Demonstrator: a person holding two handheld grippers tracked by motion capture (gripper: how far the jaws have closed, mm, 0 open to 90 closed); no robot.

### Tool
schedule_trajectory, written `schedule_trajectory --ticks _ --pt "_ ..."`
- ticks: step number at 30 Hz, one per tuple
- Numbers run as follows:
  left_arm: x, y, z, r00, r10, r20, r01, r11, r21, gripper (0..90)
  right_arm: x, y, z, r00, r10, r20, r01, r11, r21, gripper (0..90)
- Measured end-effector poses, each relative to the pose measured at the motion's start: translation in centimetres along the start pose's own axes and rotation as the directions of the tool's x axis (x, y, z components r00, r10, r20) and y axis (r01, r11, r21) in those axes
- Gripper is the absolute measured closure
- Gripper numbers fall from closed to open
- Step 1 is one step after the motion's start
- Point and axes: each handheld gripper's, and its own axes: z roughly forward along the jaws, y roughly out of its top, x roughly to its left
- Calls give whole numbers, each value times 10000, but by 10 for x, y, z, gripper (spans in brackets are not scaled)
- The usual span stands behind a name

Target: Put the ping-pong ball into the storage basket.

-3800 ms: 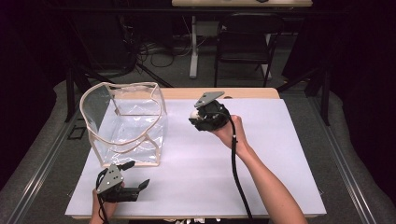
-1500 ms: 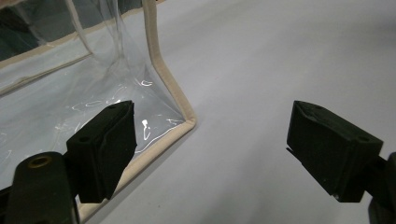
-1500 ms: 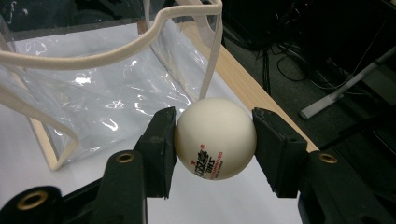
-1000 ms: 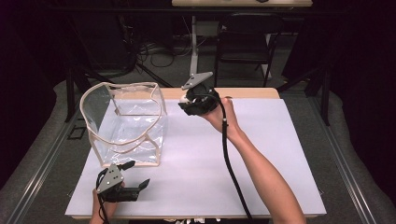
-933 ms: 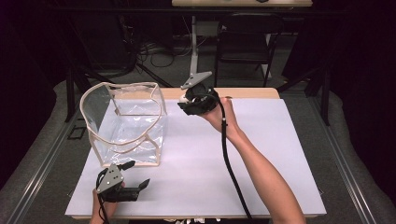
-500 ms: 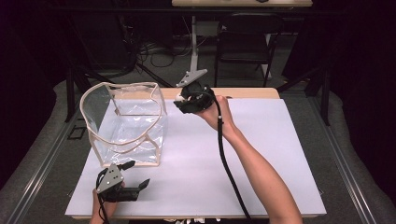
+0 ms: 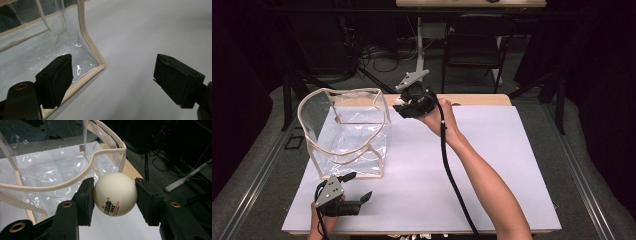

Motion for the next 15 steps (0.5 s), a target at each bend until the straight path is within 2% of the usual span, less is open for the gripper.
schedule_trajectory --ticks 15 --pt "1 0 0 10000 -18 -16 18 10000 8 161 0 10 6 10000 12 -61 -13 10000 -85 511"
